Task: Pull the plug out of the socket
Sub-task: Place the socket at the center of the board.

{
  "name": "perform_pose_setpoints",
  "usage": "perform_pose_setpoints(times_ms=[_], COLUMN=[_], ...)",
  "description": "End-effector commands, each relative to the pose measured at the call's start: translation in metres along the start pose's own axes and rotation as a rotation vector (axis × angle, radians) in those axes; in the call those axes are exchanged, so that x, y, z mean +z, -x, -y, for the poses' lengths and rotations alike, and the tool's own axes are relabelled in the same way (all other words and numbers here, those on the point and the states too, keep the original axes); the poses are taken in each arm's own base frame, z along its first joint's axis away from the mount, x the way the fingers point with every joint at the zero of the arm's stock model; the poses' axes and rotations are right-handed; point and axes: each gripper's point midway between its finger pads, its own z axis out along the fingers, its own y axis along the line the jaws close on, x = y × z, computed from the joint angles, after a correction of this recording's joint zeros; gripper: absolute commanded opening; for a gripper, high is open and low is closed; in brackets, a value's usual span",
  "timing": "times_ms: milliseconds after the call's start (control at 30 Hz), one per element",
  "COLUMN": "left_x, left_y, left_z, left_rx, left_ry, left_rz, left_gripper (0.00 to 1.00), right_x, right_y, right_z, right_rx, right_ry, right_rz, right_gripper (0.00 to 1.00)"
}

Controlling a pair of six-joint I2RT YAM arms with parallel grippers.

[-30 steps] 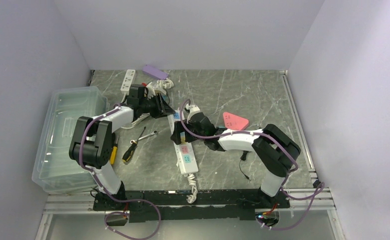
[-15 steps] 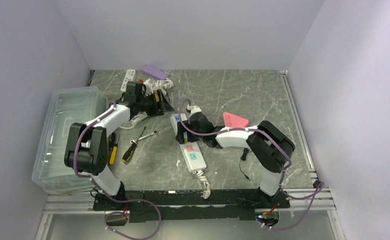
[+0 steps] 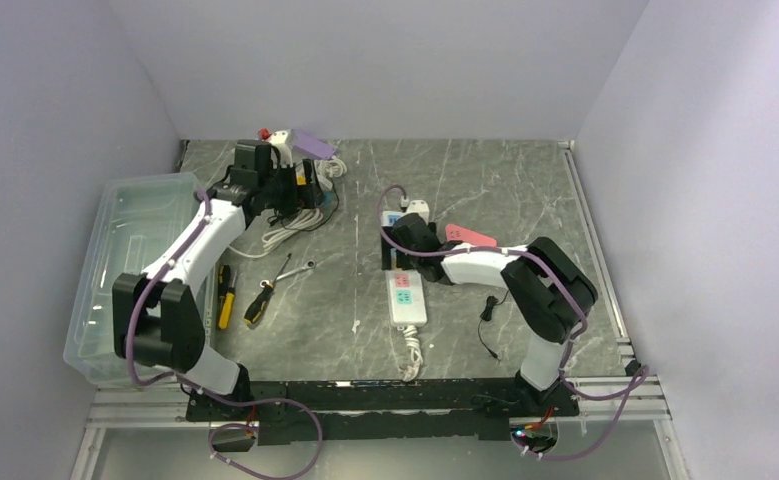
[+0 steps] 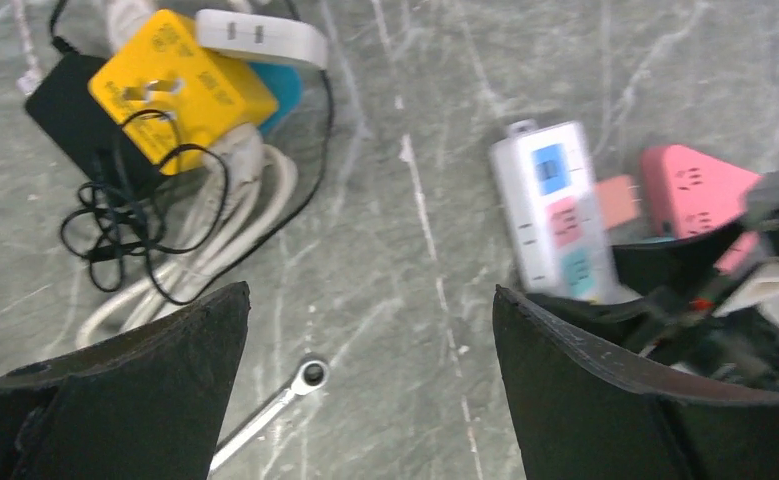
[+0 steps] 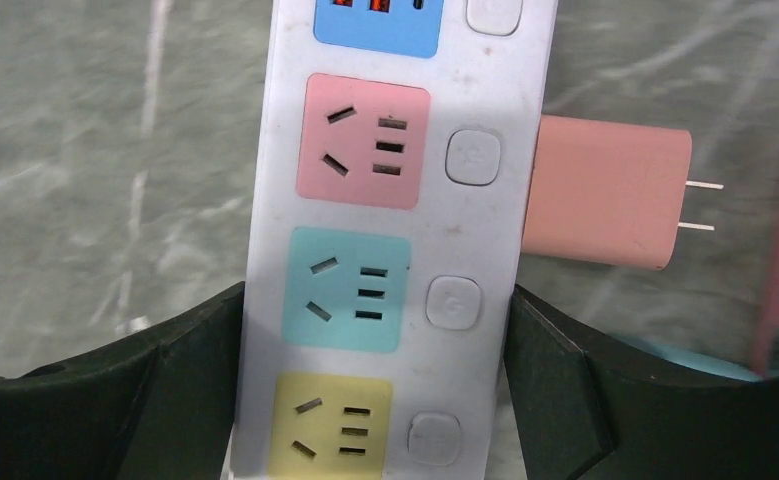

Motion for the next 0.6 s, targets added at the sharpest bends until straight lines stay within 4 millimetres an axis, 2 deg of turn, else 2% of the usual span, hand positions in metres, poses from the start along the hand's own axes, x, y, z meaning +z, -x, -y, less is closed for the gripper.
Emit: perform_pose_setpoints(times_ms=[0,167,300,400,567], left_x=[0.009,0.02,0.021,0.022,0.031], left_y=[-0.01,-0.029,-0.046,-0.054,-0.075], left_z=[-0.047,-0.076,-0.101,-0.115,-0.12], left_rx=[0.026,-0.019,-0.032,-0.052,-0.076], left_ry=[0.155,0.183,0.236,0.24,0.197], left_rz=[-0.111,-0.233,-0.341,-0.378,-0.479], left_gripper=[0.94,0.95,0.95,0.95,0.95], right_x=[-0.011,-0.022,-0.03,-0.037,-0.052], right_y=[0.002,0.014,0.02,0.025,0.035], right_z=[0.053,0.07,0.066,0.057,0.047], right_rx=[0.016,0.044,0.046,0.041,0.038], right_ry=[-0.148,-0.152,-0.094,-0.026,0.053], right_rz=[-0.008,0.028,0.063,0.094,0.171], right_gripper=[0.65,0.73,0.98,1.0,1.0])
